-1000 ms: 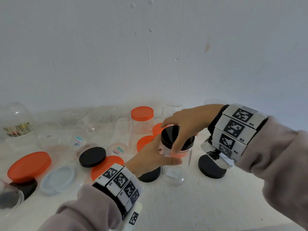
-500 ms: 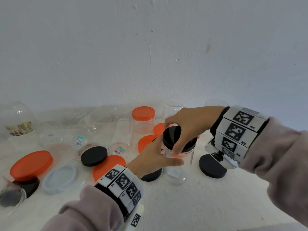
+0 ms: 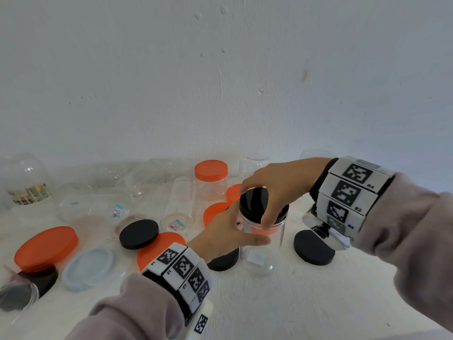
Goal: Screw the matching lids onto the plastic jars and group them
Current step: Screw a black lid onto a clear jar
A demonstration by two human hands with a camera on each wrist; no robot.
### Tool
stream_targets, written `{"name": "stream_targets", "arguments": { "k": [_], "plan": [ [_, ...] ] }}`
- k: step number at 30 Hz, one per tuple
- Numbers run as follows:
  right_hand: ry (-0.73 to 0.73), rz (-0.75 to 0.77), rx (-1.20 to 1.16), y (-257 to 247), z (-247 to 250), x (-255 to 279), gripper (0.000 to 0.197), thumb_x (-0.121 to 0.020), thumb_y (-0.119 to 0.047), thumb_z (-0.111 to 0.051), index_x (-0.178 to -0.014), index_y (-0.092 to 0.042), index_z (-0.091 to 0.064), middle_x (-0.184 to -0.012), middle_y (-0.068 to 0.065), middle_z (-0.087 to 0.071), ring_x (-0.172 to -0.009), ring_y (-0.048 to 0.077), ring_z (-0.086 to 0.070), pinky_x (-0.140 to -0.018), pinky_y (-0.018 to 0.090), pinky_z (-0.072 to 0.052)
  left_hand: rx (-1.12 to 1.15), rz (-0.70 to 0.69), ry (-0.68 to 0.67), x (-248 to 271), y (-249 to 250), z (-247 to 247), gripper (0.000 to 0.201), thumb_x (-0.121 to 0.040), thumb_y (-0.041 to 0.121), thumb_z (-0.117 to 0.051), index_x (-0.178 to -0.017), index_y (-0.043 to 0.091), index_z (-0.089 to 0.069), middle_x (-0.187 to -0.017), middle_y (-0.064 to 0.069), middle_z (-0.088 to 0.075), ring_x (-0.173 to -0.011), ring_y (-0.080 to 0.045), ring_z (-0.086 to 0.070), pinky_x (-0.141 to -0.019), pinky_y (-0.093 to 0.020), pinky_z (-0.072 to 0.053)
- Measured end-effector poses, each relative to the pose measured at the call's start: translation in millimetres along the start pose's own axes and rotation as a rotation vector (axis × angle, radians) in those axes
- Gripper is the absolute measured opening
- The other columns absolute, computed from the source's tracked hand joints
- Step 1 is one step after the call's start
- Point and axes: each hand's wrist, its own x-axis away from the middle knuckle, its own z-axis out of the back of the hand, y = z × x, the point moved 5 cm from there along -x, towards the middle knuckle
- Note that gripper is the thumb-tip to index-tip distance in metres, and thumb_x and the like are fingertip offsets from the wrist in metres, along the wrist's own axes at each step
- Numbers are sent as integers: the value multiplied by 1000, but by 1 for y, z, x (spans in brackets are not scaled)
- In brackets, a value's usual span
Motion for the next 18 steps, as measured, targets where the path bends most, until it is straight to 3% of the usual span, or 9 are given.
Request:
{"name": "stream_targets", "arguments": {
  "k": [3, 7, 9, 12, 16, 18],
  "plan": [
    [-7, 34, 1, 0, 2, 2, 75, -67, -47, -79, -132, -46, -42, -121, -15, -45, -114, 15, -49, -94, 38, -49, -6, 3, -8, 0, 1, 0, 91, -69, 33, -83, -143, 35, -30, -129, 22, -52, -121, 0, -47, -98, -16, -38],
    [-49, 109, -6, -3, 1, 4, 78, -68, -26, -83, -132, -46, -43, -120, -15, -41, -115, 13, -44, -96, 38, -48, 28, 23, -59, 0, 1, -1, 91, -72, 28, -82, -145, 32, -28, -134, 17, -51, -126, -4, -45, -108, -28, -37],
    [-60, 128, -12, -3, 0, 4, 80, -67, -22, -83, -131, -46, -43, -123, -14, -41, -116, 14, -44, -97, 40, -47, 51, 29, -81, 0, 0, -1, 88, -73, 26, -81, -144, 32, -29, -132, 19, -51, -125, -1, -46, -105, -23, -38],
    [-60, 131, -29, -1, -1, 3, 80, -67, -24, -84, -132, -48, -43, -121, -17, -40, -117, 13, -43, -98, 39, -47, 64, 28, -80, 2, 2, -1, 88, -74, 25, -81, -144, 35, -28, -128, 25, -51, -120, 8, -46, -95, -10, -39],
    [-37, 105, -13, 1, 1, 1, 78, -67, -38, -83, -131, -50, -41, -113, -22, -39, -114, 10, -42, -95, 34, -45, 79, 22, -63, 3, 3, -2, 88, -73, 24, -81, -144, 32, -29, -134, 19, -50, -126, 0, -44, -106, -24, -36],
    [-22, 83, -12, 2, 1, 0, 77, -66, -46, -81, -132, -49, -41, -114, -21, -41, -114, 12, -46, -93, 33, -47, 81, 17, -56, 3, 4, -2, 86, -73, 23, -82, -143, 33, -32, -132, 20, -51, -124, 1, -45, -104, -22, -37]
  ]
}}
